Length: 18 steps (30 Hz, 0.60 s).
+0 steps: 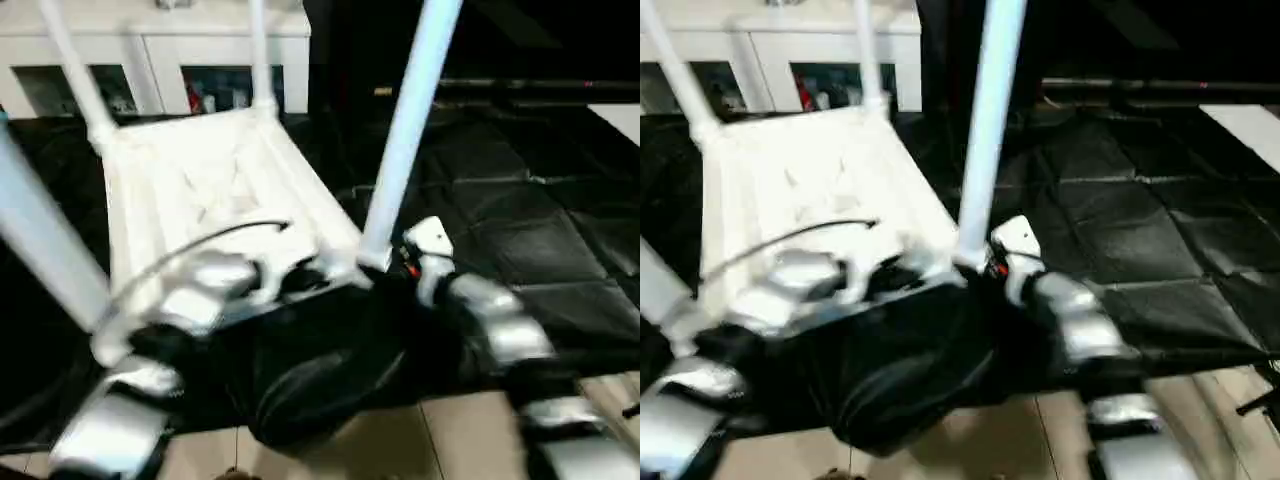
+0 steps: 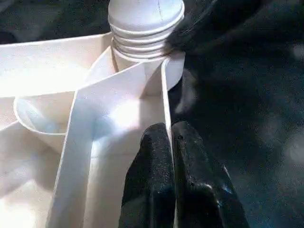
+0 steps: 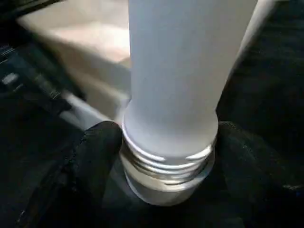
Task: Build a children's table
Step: Rotate leg to tighten
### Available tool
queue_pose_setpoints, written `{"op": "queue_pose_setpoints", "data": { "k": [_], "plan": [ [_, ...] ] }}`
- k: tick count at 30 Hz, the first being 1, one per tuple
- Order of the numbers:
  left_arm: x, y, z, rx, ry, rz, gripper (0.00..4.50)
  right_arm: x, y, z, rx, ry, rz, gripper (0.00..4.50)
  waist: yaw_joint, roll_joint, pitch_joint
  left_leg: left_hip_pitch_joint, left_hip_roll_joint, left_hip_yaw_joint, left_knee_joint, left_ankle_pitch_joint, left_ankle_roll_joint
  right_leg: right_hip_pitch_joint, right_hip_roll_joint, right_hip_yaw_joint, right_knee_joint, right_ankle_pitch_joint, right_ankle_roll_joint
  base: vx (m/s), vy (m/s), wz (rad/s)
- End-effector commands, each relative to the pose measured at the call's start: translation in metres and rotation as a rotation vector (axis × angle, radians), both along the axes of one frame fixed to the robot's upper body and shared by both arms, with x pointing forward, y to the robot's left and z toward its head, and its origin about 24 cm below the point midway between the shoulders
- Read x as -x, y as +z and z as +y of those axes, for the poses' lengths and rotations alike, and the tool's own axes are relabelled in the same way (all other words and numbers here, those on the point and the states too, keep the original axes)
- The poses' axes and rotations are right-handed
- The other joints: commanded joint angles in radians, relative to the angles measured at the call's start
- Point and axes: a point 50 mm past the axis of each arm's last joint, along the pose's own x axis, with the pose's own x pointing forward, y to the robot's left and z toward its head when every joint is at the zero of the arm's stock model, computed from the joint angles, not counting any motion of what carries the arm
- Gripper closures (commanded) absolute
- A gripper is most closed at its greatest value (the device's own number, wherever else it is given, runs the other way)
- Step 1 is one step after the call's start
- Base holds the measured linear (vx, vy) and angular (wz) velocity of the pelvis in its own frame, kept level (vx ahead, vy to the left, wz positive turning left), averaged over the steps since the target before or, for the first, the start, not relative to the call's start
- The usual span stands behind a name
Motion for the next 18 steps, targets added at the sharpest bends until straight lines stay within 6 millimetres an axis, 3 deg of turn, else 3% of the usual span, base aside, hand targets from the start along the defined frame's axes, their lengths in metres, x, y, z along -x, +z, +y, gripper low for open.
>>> {"op": "queue_pose_setpoints", "data": {
  "k": [1, 4, 6, 8, 12, 18],
  "plan": [
    [0.018, -0.017, -0.005, -0.047, -0.143, 0.102, 4.5, 0.007, 0.006, 0.012, -0.008, 0.172, 0.009, 1.03, 0.008, -0.01, -0.062, 0.014, 0.033, -0.014, -0.062, -0.276, 0.038, 0.036, -0.061, 0.038, -0.078, -0.24, -0.21, 0.0, 0.0, 0.0],
    [0.019, -0.013, 0.007, -0.053, -0.169, 0.118, 4.5, 0.009, 0.009, 0.005, 0.013, 0.229, 0.024, 1.03, 0.022, -0.011, -0.064, 0.016, 0.035, -0.01, -0.06, -0.24, 0.043, 0.035, -0.059, 0.037, -0.069, -0.187, -0.229, 0.0, 0.0, 0.0],
    [0.019, -0.012, 0.011, -0.061, -0.178, 0.12, 4.5, 0.01, 0.01, 0.003, 0.015, 0.242, 0.029, 1.03, 0.028, -0.008, -0.063, 0.018, 0.037, -0.01, -0.061, -0.248, 0.037, 0.032, -0.059, 0.037, -0.068, -0.187, -0.233, 0.0, 0.0, 0.0],
    [0.019, -0.01, 0.014, -0.062, -0.185, 0.125, 4.5, 0.009, 0.012, 0.003, 0.011, 0.254, 0.034, 1.03, 0.032, -0.013, -0.061, 0.021, 0.038, -0.01, -0.065, -0.276, 0.021, 0.031, -0.061, 0.038, -0.072, -0.222, -0.228, 0.0, 0.0, 0.0],
    [0.019, -0.007, 0.018, -0.063, -0.188, 0.125, 4.5, 0.011, 0.011, 0.007, 0.013, 0.294, 0.056, 1.36, 0.031, -0.014, -0.061, 0.023, 0.037, -0.014, -0.07, -0.307, -0.008, 0.03, -0.063, 0.038, -0.075, -0.255, -0.214, 0.0, 0.0, 0.0],
    [0.013, -0.007, 0.017, -0.048, -0.118, 0.075, 4.5, 0.014, 0.004, 0.01, 0.011, 0.288, 0.072, 1.7, 0.033, -0.019, -0.062, 0.021, 0.036, -0.012, -0.066, -0.283, -0.002, 0.032, -0.063, 0.038, -0.07, -0.217, -0.221, 0.0, 0.0, 0.0]
  ]
}}
